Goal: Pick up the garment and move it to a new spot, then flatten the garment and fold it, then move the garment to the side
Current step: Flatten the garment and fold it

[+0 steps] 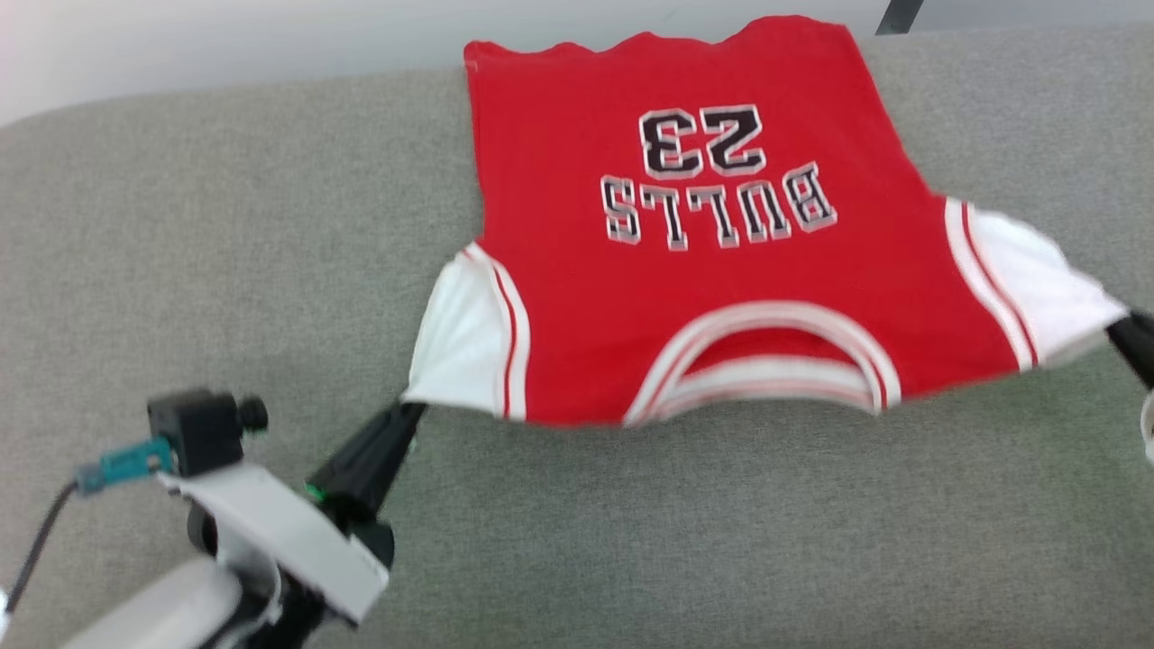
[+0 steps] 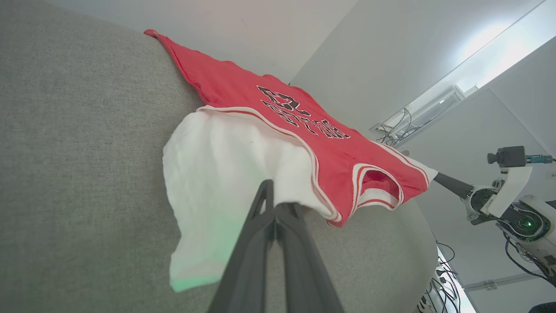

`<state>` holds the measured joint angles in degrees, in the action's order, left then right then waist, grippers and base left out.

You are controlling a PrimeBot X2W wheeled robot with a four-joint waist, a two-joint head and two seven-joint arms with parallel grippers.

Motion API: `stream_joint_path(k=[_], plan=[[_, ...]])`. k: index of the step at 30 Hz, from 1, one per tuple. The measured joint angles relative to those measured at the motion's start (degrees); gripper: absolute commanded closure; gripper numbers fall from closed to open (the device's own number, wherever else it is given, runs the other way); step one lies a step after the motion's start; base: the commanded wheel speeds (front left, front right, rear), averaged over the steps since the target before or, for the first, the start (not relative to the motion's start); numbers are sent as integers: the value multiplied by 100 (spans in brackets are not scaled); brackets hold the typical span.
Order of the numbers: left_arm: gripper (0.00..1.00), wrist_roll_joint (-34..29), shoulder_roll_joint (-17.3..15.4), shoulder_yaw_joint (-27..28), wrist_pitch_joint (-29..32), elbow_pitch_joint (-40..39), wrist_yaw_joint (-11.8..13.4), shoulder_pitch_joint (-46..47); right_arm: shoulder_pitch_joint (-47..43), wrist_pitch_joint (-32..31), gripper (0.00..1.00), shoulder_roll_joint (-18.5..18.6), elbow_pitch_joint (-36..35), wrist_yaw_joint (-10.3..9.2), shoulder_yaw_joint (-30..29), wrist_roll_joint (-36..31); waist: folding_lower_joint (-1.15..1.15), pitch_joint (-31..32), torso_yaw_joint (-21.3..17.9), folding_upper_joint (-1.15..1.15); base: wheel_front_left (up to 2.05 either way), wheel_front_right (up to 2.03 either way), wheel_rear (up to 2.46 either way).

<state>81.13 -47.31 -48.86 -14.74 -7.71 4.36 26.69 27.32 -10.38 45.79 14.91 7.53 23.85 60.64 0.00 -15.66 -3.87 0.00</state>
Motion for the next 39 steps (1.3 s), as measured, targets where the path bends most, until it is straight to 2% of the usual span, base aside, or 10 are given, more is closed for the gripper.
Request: stream_joint_path(k=[3, 7, 11, 15, 19, 23, 29, 35, 39], plan=[[100, -55, -112, 7, -10, -293, 105, -243, -335, -49, 100, 8, -178, 0, -180, -91, 0, 51, -12, 0, 0, 0, 0], [100, -97, -308, 170, -25, -837, 365, -872, -1089, -189, 100, -83, -561, 1, -754, -357, 0, 179, -33, 0, 0, 0, 0], [100, -156, -360, 307, -41, -1074, 494, -1241, -1564, -389, 100, -155, -837, 1, -1123, -498, 0, 245, -52, 0, 0, 0, 0], [100, -242, -383, 443, -41, -1479, 637, -1819, -2290, -814, 100, -324, -1429, 1, -1792, -787, 0, 312, -84, 0, 0, 0, 0], [100, -252, -325, 525, -41, -1597, 679, -2085, -2729, -1216, 100, -593, -1857, 0, -2228, -1007, 0, 350, -80, 0, 0, 0, 0], [100, -456, -293, 343, 100, -1322, 723, -2076, -2879, -1572, 100, -822, -2047, 0, -2383, -1413, 0, 383, -76, 0, 0, 0, 0], [100, -557, 145, 37, 460, -446, 560, -1707, -2876, -1945, 100, -1129, -1872, 0, -2264, -1655, 0, 399, 12, 0, 0, 0, 0], [100, -691, 632, -213, 619, 307, 275, -1370, -2641, -1998, 100, -1347, -1536, 0, -1962, -1785, 0, 309, 63, 0, 0, 0, 0], [100, -765, 912, -302, 644, 854, 174, -1196, -2518, -1887, 100, -1450, -1187, 0, -1792, -1894, 0, 222, 90, 0, 0, 0, 0]])
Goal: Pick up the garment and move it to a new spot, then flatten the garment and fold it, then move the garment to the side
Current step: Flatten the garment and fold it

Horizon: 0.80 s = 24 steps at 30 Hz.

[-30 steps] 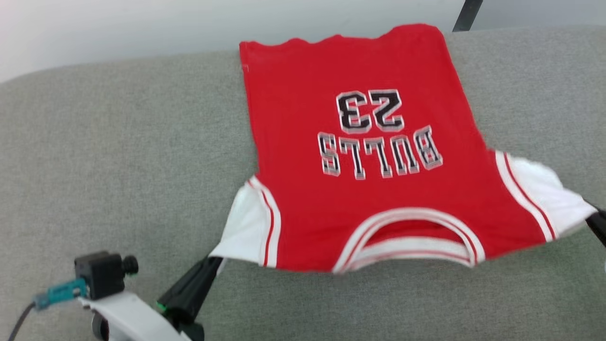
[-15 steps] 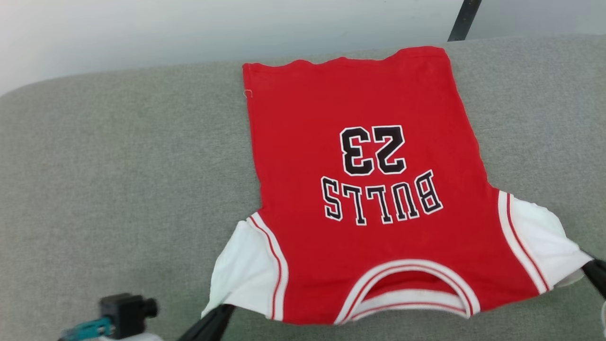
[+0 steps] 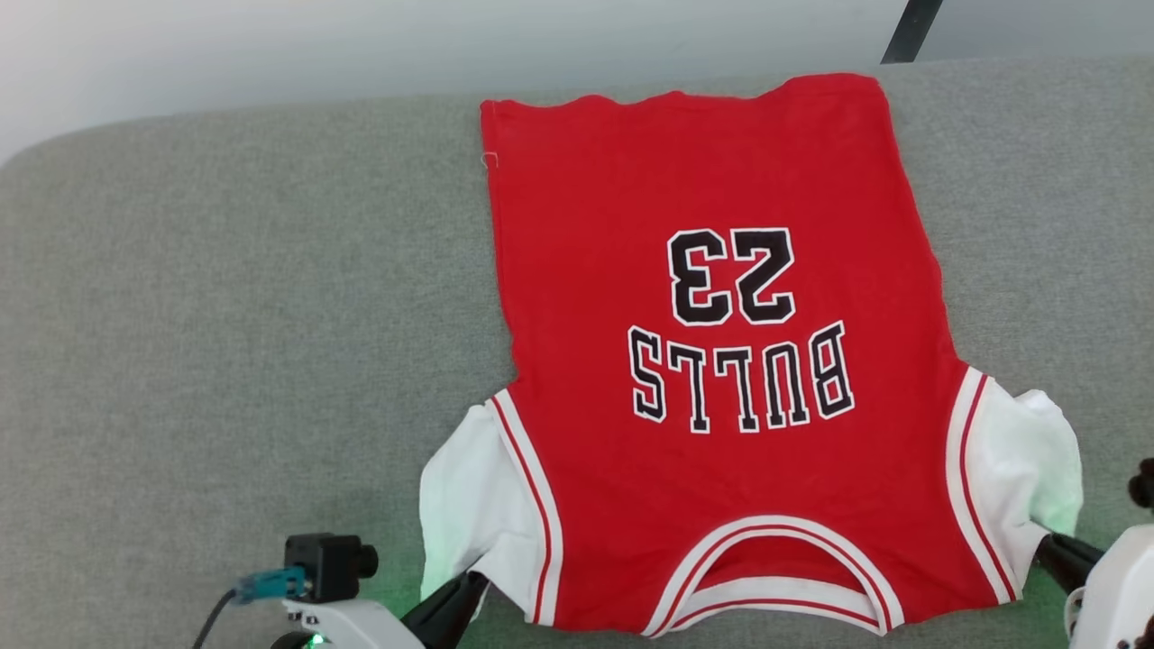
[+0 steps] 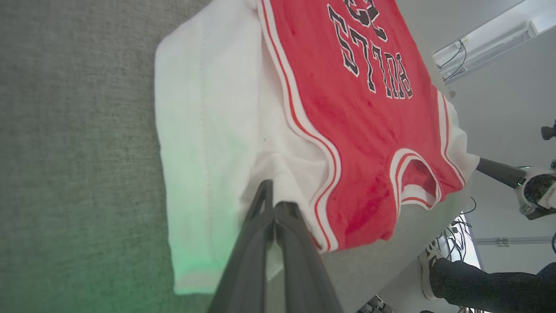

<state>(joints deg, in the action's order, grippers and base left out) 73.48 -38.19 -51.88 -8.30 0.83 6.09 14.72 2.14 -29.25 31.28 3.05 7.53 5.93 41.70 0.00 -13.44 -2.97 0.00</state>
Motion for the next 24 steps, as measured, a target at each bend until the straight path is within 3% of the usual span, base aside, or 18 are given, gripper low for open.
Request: stream_joint_path(k=[6, 14, 15, 16, 17, 22, 24], plan=[[100, -92, 296, -80, -38, 576, -132, 160, 163, 314, 100, -125, 520, 1, 244, -151, 0, -107, 19, 0, 0, 0, 0], [100, -104, 387, -90, -80, 834, -229, 208, 365, 660, 100, -133, 903, 2, 528, -215, 0, -138, -26, 0, 0, 0, 0], [100, -104, 383, -89, -80, 850, -242, 210, 393, 726, 87, -127, 937, 2, 561, -238, 0, -135, -35, 0, 0, 0, 0], [100, -104, 379, -85, -80, 862, -257, 211, 422, 778, 51, -126, 949, 2, 593, -248, 0, -130, -42, 0, 0, 0, 0], [100, -101, 377, -79, -82, 869, -264, 211, 439, 843, 1, -124, 951, 2, 614, -250, 0, -121, -50, 0, 0, 0, 0], [100, -88, 357, -58, -98, 840, -274, 209, 509, 961, 0, -111, 737, 1, 623, -238, 0, -52, -72, 0, 0, 0, 0], [100, -88, 309, -40, -104, 748, -223, 204, 494, 781, 0, 36, 244, 0, 519, -33, 0, -6, -80, 0, 0, 0, 0]])
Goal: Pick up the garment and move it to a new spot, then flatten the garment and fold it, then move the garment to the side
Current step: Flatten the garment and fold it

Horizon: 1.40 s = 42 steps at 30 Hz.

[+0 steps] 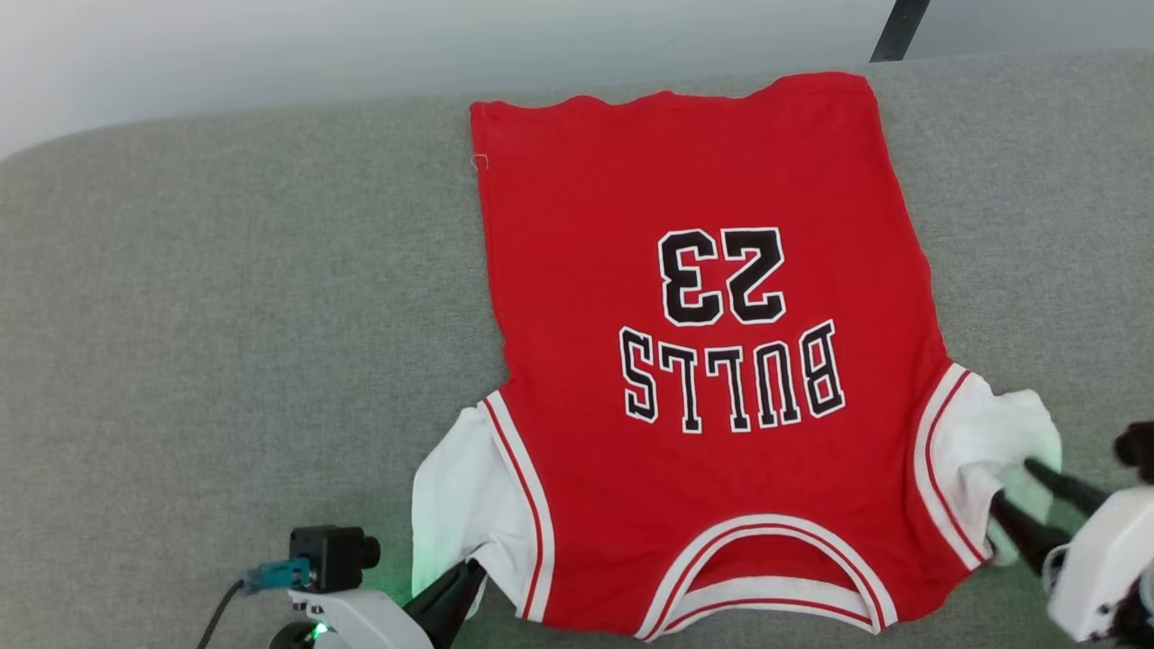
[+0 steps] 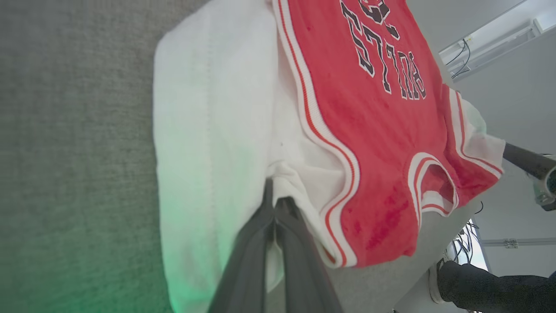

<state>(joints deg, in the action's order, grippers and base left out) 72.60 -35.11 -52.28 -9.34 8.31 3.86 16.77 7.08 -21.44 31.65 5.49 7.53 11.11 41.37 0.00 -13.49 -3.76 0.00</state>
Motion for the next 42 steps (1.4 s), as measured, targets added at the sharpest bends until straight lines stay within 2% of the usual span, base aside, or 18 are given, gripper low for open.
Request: stream_joint_path(k=[8, 11, 13, 15, 18, 21, 28, 35, 42], plan=[[100, -172, -74, -37, 26, -396, 148, 95, 118, -795, 0, 531, -1334, 0, -901, 85, 0, -69, 141, 0, 0, 0, 0], [100, -242, -92, -47, 49, -563, 207, 166, 675, -1129, 0, 620, -1478, 0, -1093, 12, 0, -156, 215, 0, 0, 0, 0], [100, -313, -118, -49, 55, -673, 241, 224, 1179, -1374, 0, 715, -1341, 0, -1005, -333, 0, -246, 255, 0, 0, 0, 0], [100, -392, -118, -90, 88, -769, 271, 287, 1698, -1660, 0, 760, -1077, 0, -790, -500, 0, -337, 302, 0, 0, 0, 0], [100, -492, -108, -152, 185, -902, 272, 404, 2396, -2151, 0, 671, -575, 1, -459, -406, 0, -445, 428, 0, 0, 0, 0], [100, -571, -97, -171, 212, -1004, 297, 506, 3240, -2342, 0, 772, -59, 0, -332, -527, 0, -566, 571, 0, 0, 0, 0], [100, -786, -24, -248, 277, -1235, 294, 744, 4638, -2674, 0, 740, 1355, 0, 63, -926, 0, -967, 877, 0, 0, 0, 0], [100, -1020, 4, -318, 404, -1482, 270, 1061, 5782, -2705, 0, 516, 2921, 0, -43, -1381, 0, -1450, 1210, 0, 0, 0, 0], [100, -1171, 15, -391, 514, -1726, 281, 1239, 6283, -2436, 0, 368, 4108, 0, -242, -1870, 0, -1779, 1638, 0, 0, 0, 0]])
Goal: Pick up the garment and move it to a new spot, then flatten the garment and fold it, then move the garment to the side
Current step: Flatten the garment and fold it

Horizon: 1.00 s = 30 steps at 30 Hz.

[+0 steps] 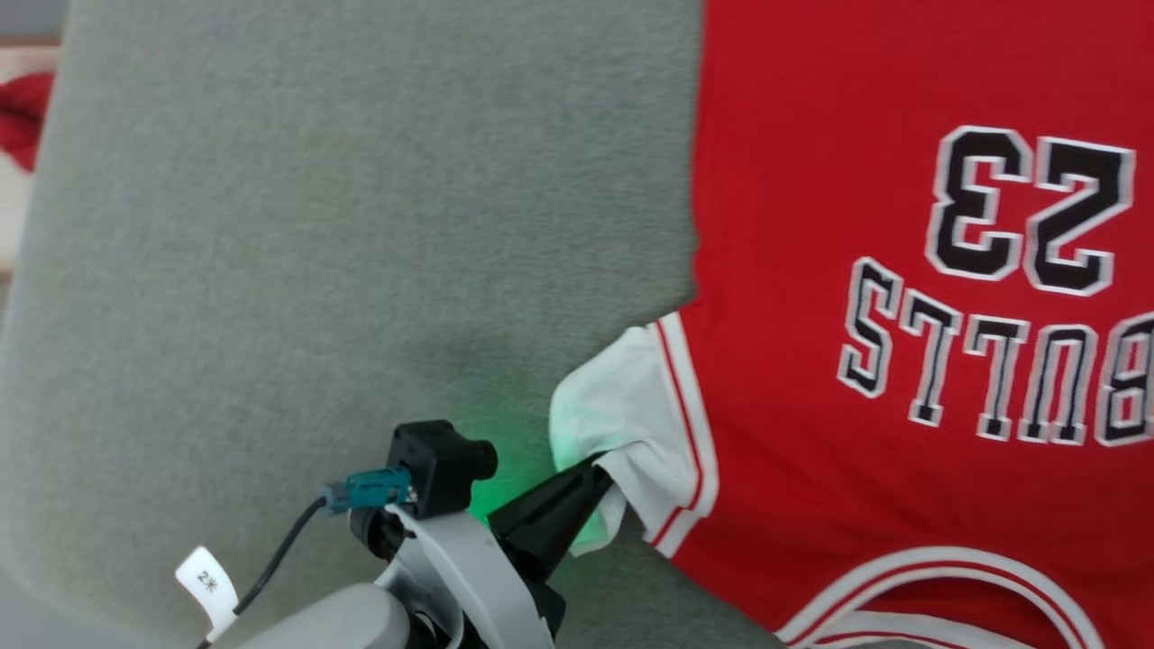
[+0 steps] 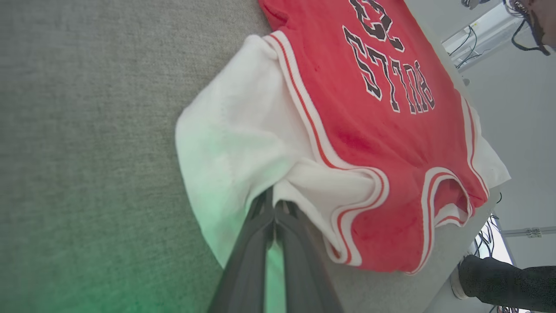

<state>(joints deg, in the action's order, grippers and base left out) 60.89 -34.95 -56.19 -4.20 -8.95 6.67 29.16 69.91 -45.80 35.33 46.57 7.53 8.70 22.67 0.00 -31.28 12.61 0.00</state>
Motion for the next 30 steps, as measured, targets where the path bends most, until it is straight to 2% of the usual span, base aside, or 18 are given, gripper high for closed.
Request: stream_joint_path(k=[5, 13, 14, 15, 25, 30], plan=[[100, -70, 0, -46, 24, -135, 24, 24, 391, 211, 0, -60, 393, 0, -29, -204, 0, -214, 203, 0, 0, 0, 0], [100, -92, 41, -54, 24, -181, 35, 86, 887, 304, 0, -172, 870, -1, 33, -521, 0, -425, 299, 0, 0, 0, 0], [100, -92, 46, -54, 25, -172, 34, 90, 929, 311, 58, -182, 933, -1, 27, -532, 0, -424, 298, 0, 0, 0, 0], [100, -92, 52, -54, 33, -164, 32, 100, 962, 330, 100, -192, 989, -1, 25, -560, 0, -421, 296, 0, 0, 0, 0], [100, -98, 88, 0, -87, 21, 9, 133, 1006, 506, 100, -238, 1585, 2, -111, -637, 0, -147, 201, 0, 0, 0, 0], [100, -54, 98, 38, -99, 127, 12, 132, 559, 546, 100, -277, 1461, 1, 189, -292, 0, 215, 108, 0, 0, 0, 0]])
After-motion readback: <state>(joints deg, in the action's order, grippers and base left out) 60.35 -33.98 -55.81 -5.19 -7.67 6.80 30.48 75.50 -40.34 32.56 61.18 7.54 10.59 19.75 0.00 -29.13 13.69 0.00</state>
